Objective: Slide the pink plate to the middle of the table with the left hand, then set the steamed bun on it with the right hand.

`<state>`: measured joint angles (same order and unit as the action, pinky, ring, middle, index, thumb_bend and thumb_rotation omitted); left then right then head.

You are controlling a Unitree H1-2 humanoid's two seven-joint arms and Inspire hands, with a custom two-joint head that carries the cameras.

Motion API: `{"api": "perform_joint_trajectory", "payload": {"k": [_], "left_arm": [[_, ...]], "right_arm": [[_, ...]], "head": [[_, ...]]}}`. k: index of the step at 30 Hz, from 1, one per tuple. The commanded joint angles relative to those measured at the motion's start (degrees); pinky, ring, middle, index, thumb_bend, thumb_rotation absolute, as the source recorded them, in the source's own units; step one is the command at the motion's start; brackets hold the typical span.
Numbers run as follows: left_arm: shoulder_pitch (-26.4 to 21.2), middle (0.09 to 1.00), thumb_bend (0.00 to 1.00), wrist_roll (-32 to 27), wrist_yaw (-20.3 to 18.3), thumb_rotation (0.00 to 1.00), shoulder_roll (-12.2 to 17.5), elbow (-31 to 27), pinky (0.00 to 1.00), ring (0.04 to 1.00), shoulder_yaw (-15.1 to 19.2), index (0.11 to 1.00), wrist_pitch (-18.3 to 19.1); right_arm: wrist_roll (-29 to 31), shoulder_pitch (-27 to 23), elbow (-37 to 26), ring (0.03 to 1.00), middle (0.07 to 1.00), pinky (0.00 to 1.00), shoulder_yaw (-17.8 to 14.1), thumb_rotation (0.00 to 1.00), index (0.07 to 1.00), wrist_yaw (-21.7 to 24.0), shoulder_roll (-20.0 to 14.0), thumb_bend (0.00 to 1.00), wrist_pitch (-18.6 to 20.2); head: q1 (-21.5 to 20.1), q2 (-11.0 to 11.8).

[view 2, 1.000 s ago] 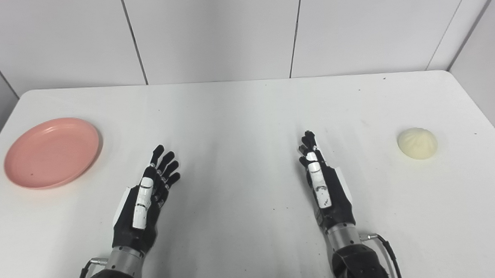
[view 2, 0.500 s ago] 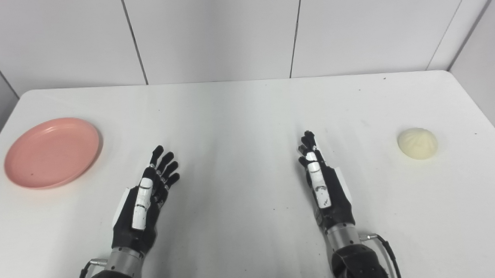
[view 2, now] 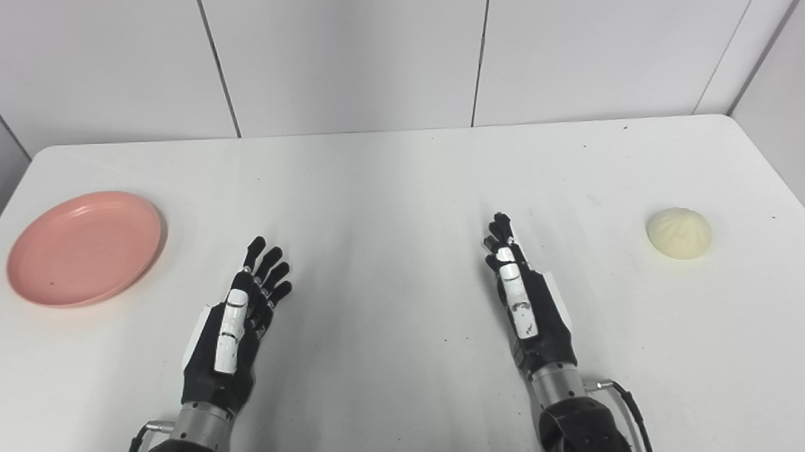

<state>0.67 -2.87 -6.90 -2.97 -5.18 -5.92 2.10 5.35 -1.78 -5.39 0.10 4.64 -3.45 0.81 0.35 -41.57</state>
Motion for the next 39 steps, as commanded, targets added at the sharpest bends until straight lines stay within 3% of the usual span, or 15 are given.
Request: {"api": "perform_joint_trajectory", "payload": {"k": [1,39], "left_arm": [[0.6,0.972,0.56,-0.5,0.2,1.0,-0.1,-0.1,0.94,0.957,0.1,0.976,0.5],[0.5,0.969,0.56,-0.4,0.3,1.0,-0.1,0.1,0.93,0.953,0.2,0.976,0.5]], "right_arm": [[0.3,-0.5,-1.2,0.978,1.0,1.0,0.5,1.0,1.0,0.5,0.4,0.48,0.1],[0.9,-0.4,-1.7,0.973,1.0,1.0,0.7,1.0,1.0,0.5,0.2,0.51,1.0]], "head": [[0.0,0.0],[0.2,-0.3]]}}
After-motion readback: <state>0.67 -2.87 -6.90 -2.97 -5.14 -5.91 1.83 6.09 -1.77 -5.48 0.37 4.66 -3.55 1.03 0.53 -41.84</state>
